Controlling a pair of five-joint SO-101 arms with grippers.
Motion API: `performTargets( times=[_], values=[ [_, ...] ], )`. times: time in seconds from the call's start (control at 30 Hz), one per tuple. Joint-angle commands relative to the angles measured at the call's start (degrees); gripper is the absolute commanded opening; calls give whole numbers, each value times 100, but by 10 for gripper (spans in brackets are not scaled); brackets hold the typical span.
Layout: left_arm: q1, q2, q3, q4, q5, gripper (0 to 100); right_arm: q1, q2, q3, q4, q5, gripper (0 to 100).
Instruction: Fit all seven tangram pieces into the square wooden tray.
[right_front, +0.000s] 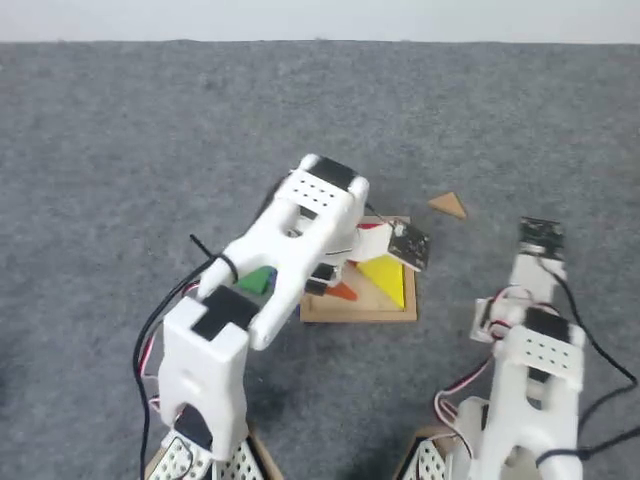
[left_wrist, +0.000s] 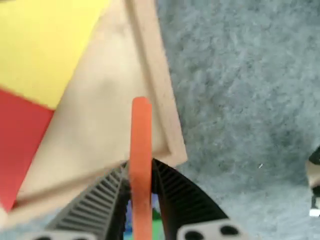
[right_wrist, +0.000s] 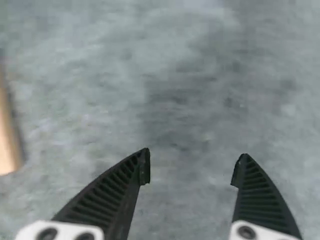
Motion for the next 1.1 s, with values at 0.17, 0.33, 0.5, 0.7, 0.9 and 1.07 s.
performTargets(
  times=[0.17,0.33,0.5,0.7,0.9,1.07],
  values=[
    [167,440,-831,18,-475,16,593,-242,-431,-110,-176,270],
    [149,756,-1165,18,-475,73,593,-242,-422,-110,-158,270],
    [141,870,-1473,18,-466,103,585,-242,-422,-110,-149,270],
    [114,879,-1516,-35,-211,103,347,-242,-413,-75,-141,270],
    [-167,835,-1613,-536,290,103,321,-242,-404,-66,-141,270],
    [-229,826,-1754,-598,448,103,321,-233,-404,-66,-141,270]
  ],
)
